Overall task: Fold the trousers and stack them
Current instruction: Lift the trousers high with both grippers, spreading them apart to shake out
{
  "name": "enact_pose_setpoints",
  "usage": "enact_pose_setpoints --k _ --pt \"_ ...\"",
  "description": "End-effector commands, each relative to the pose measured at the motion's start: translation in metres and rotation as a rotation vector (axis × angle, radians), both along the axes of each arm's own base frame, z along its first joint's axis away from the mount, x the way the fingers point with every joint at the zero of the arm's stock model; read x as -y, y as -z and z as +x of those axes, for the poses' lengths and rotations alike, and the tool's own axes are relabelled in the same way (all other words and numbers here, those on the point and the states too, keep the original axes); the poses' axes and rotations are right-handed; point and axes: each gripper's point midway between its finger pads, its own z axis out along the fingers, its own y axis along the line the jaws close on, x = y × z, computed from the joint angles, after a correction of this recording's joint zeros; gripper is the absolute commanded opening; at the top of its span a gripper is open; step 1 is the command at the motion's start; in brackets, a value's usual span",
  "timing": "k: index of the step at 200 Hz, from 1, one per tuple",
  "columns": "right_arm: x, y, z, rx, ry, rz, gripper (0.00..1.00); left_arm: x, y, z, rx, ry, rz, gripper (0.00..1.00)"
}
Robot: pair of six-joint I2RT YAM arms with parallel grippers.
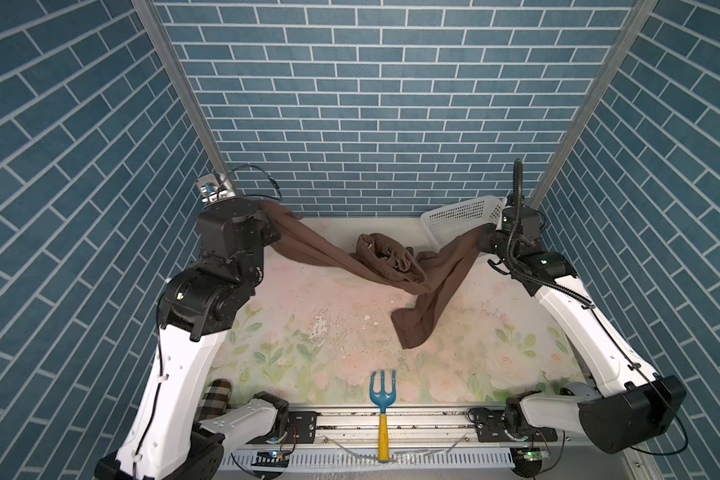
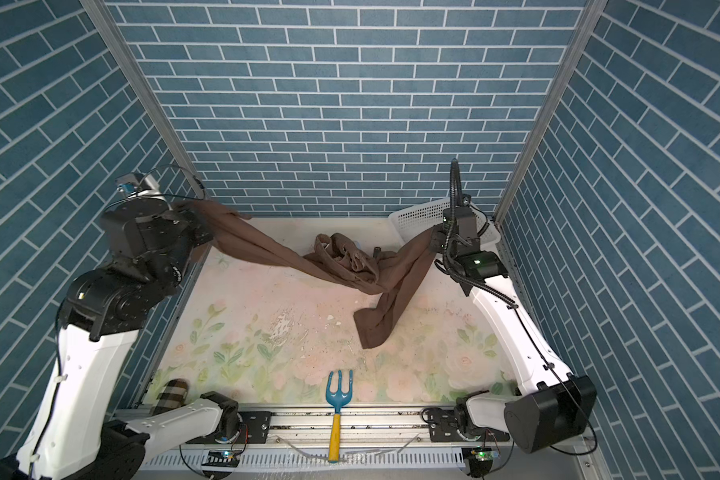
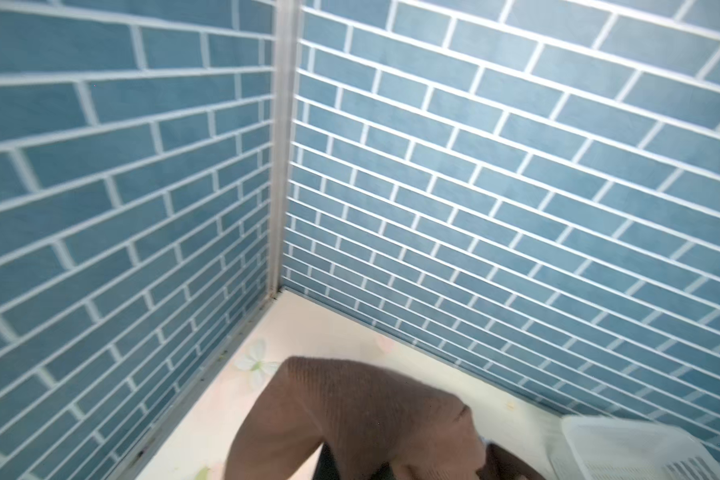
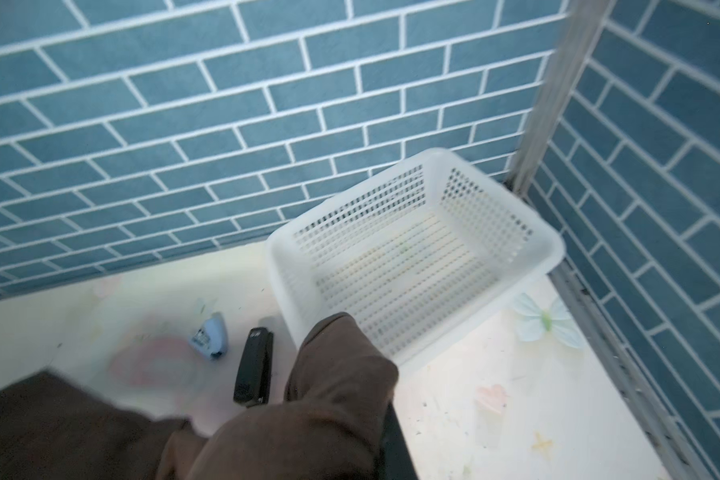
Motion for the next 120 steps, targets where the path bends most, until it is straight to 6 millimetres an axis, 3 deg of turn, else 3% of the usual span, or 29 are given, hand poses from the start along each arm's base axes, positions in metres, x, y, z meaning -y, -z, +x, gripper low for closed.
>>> enact_pose_setpoints --k 1,36,72,95,120 --pt "0.036 -0.051 -0.016 0.136 0.137 -0.005 0.0 -0.04 -0.007 -0.022 0.032 -0.202 0.053 0.01" --pt "0.054 -0.082 -0.031 0.217 0.182 -0.014 0.0 -0.059 -0.004 -0.036 0.007 -0.307 0.083 0.01" --pt "0.068 -0.114 -0.052 0.325 0.228 -0.005 0.0 -0.076 0.012 -0.049 -0.03 -0.409 0.07 0.02" --pt "0.065 -0.124 -0.058 0.354 0.202 0.022 0.0 -0.074 0.023 -0.042 -0.053 -0.391 0.068 0.02" --pt "0.044 -0.12 -0.046 0.31 0.104 0.062 0.0 -0.069 0.029 -0.014 -0.102 -0.343 0.091 0.02"
